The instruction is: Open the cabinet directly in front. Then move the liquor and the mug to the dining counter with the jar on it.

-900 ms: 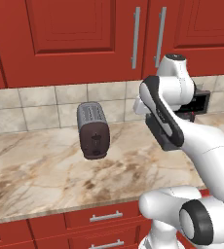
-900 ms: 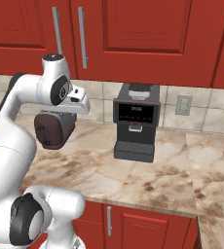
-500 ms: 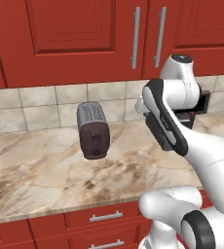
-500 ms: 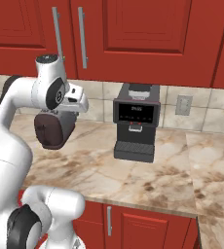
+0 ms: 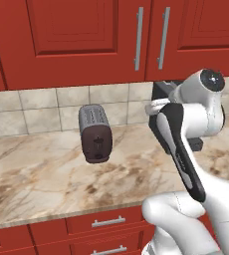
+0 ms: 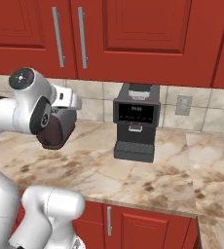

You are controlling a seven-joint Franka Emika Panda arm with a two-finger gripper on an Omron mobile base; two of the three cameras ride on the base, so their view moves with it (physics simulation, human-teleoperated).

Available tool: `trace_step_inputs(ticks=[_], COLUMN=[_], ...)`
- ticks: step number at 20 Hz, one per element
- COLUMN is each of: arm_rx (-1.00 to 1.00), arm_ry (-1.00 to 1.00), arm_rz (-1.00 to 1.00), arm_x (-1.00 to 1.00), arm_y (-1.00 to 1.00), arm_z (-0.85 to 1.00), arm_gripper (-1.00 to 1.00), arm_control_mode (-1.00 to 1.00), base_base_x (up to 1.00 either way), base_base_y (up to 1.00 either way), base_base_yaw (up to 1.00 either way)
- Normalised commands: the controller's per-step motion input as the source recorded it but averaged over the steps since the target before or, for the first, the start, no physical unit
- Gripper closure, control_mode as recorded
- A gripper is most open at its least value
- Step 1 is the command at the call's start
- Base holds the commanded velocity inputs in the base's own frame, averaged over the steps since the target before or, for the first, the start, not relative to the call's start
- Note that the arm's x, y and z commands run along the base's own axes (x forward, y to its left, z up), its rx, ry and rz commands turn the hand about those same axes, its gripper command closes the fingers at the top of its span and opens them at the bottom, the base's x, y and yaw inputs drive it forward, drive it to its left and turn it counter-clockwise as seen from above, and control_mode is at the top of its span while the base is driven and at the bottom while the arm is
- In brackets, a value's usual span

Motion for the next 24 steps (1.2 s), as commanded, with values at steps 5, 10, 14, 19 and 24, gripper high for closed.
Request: trace_step_inputs(ticks=[5,10,14,19,24], arm_rx=[0.0,0.0,0.0,0.0,0.0], arm_ry=[-0.61,-0.62,-0.5,-0.04,-0.01], arm_rz=[0.0,0.0,0.0,0.0,0.0], arm_x=[-0.66,-0.63,-0.5,-0.03,0.0], arm_y=[0.0,0.0,0.0,0.0,0.13], arm_z=[0.48,0.47,0.29,0.0,0.0], arm_gripper=[-1.0,-1.0,-1.0,-1.0,-1.0], arm_control_mode=[-1.0,-1.0,-1.0,-1.0,-1.0], base_base_x=[0.0,0.0,0.0,0.0,0.0], base_base_y=[0.0,0.0,0.0,0.0,0.0], base_base_yaw=[0.0,0.0,0.0,0.0,0.0])
